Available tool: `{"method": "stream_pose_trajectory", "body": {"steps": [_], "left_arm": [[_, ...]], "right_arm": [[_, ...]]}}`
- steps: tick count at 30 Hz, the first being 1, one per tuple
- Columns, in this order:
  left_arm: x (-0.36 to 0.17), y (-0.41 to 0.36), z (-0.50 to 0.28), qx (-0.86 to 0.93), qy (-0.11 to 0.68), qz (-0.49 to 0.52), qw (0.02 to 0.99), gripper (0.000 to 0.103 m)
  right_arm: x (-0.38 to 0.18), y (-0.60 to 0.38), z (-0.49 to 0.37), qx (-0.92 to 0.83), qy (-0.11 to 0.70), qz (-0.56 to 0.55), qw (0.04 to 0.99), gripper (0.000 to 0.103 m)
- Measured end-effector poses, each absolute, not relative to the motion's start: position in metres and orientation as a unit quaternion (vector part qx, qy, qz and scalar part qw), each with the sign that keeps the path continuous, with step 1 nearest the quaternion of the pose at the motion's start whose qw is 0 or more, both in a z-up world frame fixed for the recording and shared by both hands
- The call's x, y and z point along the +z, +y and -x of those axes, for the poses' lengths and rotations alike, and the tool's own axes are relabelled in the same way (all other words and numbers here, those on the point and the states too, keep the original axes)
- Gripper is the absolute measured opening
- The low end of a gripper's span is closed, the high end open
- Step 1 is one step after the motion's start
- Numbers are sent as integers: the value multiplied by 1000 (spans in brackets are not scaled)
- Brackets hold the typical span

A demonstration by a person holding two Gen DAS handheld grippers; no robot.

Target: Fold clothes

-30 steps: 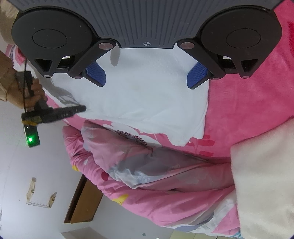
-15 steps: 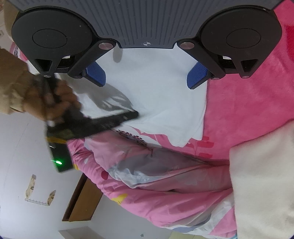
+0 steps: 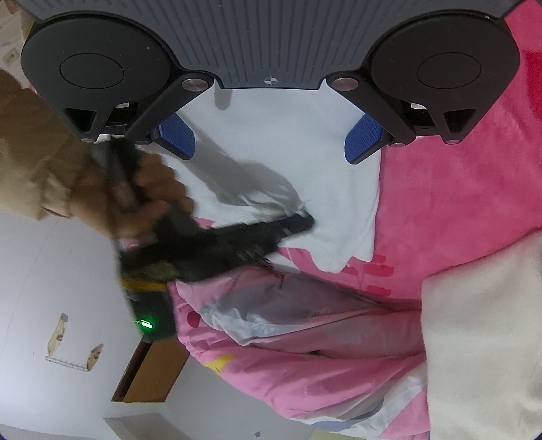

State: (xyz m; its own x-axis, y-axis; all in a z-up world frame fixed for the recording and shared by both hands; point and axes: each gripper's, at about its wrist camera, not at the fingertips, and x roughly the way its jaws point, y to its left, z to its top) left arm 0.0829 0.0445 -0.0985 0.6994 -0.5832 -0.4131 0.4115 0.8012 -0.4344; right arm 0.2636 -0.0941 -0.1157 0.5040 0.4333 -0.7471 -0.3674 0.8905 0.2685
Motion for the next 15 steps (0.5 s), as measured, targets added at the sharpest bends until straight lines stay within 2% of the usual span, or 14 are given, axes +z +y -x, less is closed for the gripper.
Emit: {"method": "stream_pose_trajectory", "body": {"steps": [5, 8, 13, 15], "left_arm": [[-98, 47, -83, -276, 275, 164, 906, 96], [-97, 50, -84, -279, 276, 173, 903, 96], [-97, 52, -84, -281, 275, 175, 902, 96], [-97, 51, -84, -280, 276, 175, 903, 96]], "right_arm": [[-104, -96, -271, 233, 428, -74, 870, 17], [-93, -93, -257, 273, 437, -39, 856, 17], [-108, -59, -249, 311, 466, 41, 827, 17], [-114, -44, -254, 314, 451, 49, 834, 17]]}}
